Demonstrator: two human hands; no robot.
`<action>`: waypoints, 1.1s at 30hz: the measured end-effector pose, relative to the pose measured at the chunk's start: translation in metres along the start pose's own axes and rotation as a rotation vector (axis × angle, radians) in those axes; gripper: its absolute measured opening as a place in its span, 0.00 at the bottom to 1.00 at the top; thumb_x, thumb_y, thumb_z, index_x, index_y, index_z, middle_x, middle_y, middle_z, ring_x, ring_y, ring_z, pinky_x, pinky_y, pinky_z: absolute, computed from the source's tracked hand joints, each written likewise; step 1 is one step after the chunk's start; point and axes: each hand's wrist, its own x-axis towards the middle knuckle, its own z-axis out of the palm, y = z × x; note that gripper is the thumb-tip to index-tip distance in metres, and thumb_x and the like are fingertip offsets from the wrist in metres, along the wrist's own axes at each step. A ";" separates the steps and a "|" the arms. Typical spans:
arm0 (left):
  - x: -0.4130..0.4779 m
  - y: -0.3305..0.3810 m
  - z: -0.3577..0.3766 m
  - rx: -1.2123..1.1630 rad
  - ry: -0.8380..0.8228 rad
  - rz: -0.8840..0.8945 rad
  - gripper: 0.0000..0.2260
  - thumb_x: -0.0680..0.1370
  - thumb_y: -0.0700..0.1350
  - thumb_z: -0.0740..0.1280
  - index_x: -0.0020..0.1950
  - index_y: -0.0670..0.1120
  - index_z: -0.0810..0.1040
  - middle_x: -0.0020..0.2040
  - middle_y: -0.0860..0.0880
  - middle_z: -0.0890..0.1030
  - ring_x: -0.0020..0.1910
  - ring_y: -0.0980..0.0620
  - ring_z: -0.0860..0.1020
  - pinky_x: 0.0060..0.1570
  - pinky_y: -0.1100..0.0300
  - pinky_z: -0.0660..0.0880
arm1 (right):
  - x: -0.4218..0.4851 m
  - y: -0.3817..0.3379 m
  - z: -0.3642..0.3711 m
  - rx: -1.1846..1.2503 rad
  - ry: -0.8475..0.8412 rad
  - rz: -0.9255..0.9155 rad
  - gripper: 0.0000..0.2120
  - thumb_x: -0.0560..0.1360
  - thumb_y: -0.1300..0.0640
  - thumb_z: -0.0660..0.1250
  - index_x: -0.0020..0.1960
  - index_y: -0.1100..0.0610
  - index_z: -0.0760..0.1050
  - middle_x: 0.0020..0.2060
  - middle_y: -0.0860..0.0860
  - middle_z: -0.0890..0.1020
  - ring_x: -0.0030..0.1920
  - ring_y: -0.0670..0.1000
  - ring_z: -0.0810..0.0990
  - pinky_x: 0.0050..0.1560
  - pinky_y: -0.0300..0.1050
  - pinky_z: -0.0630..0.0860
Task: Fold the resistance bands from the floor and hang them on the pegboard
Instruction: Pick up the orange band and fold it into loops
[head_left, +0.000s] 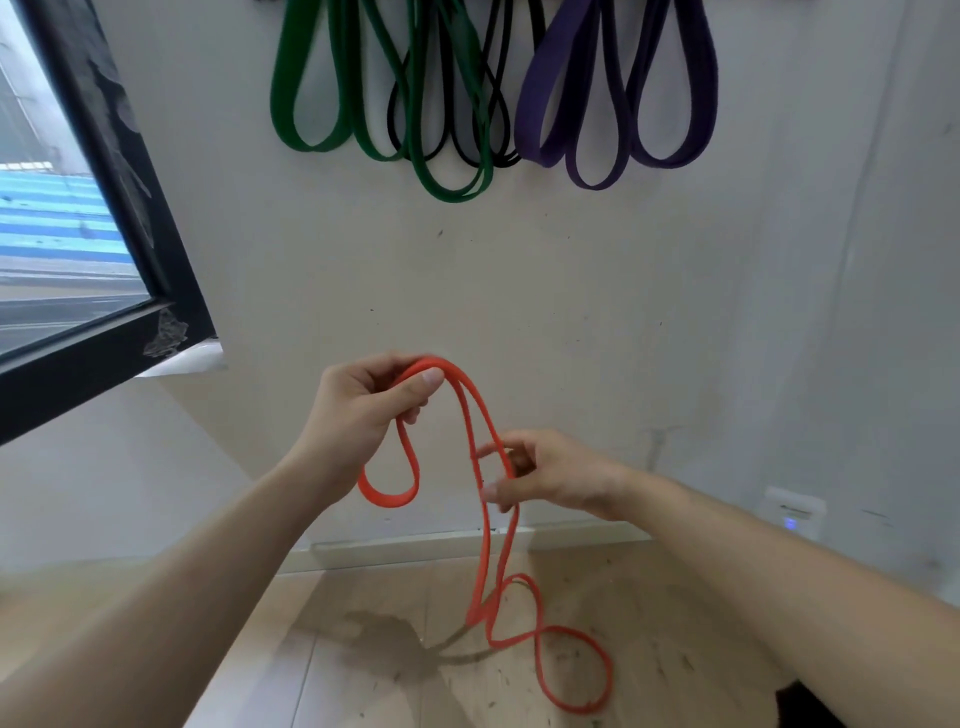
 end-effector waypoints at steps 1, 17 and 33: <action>0.000 0.002 0.002 -0.004 -0.002 0.010 0.11 0.72 0.48 0.74 0.50 0.43 0.86 0.35 0.49 0.80 0.35 0.51 0.75 0.38 0.61 0.76 | 0.003 -0.005 0.007 0.032 0.010 -0.022 0.19 0.73 0.57 0.76 0.63 0.54 0.77 0.32 0.44 0.80 0.39 0.48 0.83 0.53 0.48 0.82; 0.000 -0.015 -0.046 0.024 0.241 -0.023 0.05 0.78 0.42 0.72 0.52 0.45 0.85 0.36 0.54 0.82 0.37 0.56 0.77 0.46 0.62 0.79 | 0.013 0.033 -0.014 -0.154 -0.054 0.171 0.04 0.74 0.60 0.75 0.47 0.58 0.82 0.40 0.52 0.84 0.40 0.48 0.82 0.50 0.51 0.78; -0.004 -0.088 -0.056 0.431 -0.315 -0.338 0.06 0.75 0.37 0.75 0.51 0.45 0.85 0.43 0.47 0.86 0.45 0.52 0.84 0.53 0.59 0.78 | -0.023 -0.028 -0.078 -0.122 0.282 -0.152 0.04 0.74 0.62 0.75 0.47 0.62 0.83 0.36 0.53 0.82 0.39 0.51 0.80 0.46 0.50 0.80</action>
